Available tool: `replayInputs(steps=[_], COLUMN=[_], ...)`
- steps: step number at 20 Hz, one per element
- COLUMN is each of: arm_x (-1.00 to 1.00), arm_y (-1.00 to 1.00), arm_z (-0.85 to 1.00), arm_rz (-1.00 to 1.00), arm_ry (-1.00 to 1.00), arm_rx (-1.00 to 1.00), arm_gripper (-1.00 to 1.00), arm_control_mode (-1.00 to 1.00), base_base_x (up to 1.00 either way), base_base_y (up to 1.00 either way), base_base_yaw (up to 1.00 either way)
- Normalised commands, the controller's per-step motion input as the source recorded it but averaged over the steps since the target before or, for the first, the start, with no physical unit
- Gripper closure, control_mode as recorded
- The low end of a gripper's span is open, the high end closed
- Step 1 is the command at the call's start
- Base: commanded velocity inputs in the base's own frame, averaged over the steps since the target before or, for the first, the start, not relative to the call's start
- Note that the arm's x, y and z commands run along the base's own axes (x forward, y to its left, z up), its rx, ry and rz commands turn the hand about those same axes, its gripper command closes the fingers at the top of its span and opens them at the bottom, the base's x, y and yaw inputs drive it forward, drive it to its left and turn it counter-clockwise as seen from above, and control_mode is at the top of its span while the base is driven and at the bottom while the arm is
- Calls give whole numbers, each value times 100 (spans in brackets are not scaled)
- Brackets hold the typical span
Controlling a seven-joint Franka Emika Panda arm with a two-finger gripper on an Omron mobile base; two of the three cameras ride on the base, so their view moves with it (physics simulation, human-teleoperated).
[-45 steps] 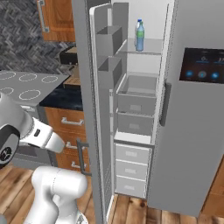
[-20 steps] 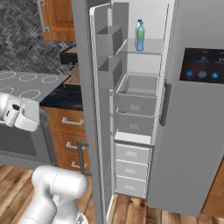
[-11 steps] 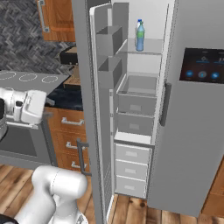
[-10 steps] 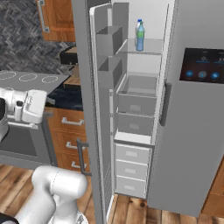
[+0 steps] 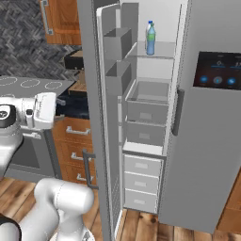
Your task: Take the bottled waters from the counter and place them in the freezer to freeze. Close the freezer door after placing the bottles.
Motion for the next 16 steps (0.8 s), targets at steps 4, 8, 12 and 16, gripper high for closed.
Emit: replayInputs(steps=[4, 8, 12, 16], arm_x=[48, 41, 42, 51], arm_y=[-1, 0, 0, -1], arm_z=[0, 0, 0, 0], arm_rz=[-6, -5, -9, -11], arm_ry=[-1, 0, 1, 1], arm_rx=[-3, 0, 0, 0], arm_gripper=[-100, -100, -100, -100], arm_control_mode=[-100, -100, -100, -100], base_base_x=[0, 0, 0, 0], base_base_y=[0, 0, 0, 0], base_base_yaw=[0, 0, 0, 0])
